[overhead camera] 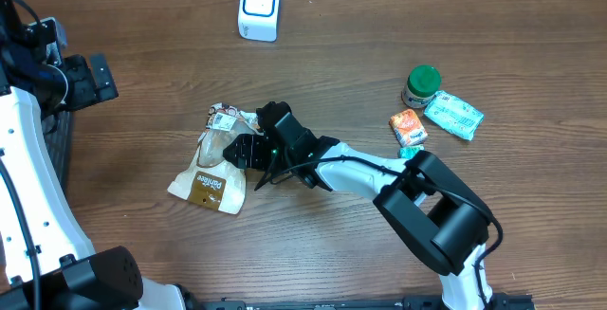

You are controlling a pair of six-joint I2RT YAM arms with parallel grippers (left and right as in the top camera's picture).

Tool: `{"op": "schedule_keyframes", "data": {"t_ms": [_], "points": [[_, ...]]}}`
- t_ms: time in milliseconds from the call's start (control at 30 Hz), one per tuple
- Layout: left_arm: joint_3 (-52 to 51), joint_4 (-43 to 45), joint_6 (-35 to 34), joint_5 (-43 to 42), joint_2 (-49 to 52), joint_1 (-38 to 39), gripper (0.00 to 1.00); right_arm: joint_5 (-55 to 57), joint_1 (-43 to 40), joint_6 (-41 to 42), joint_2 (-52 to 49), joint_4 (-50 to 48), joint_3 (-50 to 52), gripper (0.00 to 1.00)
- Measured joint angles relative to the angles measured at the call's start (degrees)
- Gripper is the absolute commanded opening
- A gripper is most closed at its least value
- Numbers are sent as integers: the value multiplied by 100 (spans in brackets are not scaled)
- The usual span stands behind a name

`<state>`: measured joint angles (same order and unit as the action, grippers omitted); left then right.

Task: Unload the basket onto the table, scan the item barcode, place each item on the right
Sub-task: 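Move the right gripper to the clear snack bag, then grasp the snack bag's top edge with the right gripper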

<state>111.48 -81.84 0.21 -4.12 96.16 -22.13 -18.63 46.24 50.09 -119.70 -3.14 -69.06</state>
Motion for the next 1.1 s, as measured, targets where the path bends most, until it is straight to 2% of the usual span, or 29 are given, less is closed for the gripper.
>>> {"op": "schedule_keyframes", "data": {"t_ms": [333, 400, 567, 767, 833, 1000, 1100], "points": [[0, 0, 0, 0, 0, 0, 100, 267, 28, 70, -177, -387, -4, 65], [0, 0, 2, 0, 0, 0, 100, 391, 68, 68, -177, -402, -4, 59], [0, 0, 0, 2, 0, 0, 100, 610, 160, -26, -243, -468, -7, 30], [0, 2, 0, 0, 0, 0, 100, 306, 87, -59, -245, -479, -44, 7], [0, -2, 0, 0, 0, 0, 100, -15, -28, -74, -245, -442, -44, 4], [0, 0, 2, 0, 0, 0, 100, -776, -485, -225, -245, -323, -42, 4], [0, -2, 0, 0, 0, 0, 100, -1196, -828, -522, -238, 236, -107, 4]]}}
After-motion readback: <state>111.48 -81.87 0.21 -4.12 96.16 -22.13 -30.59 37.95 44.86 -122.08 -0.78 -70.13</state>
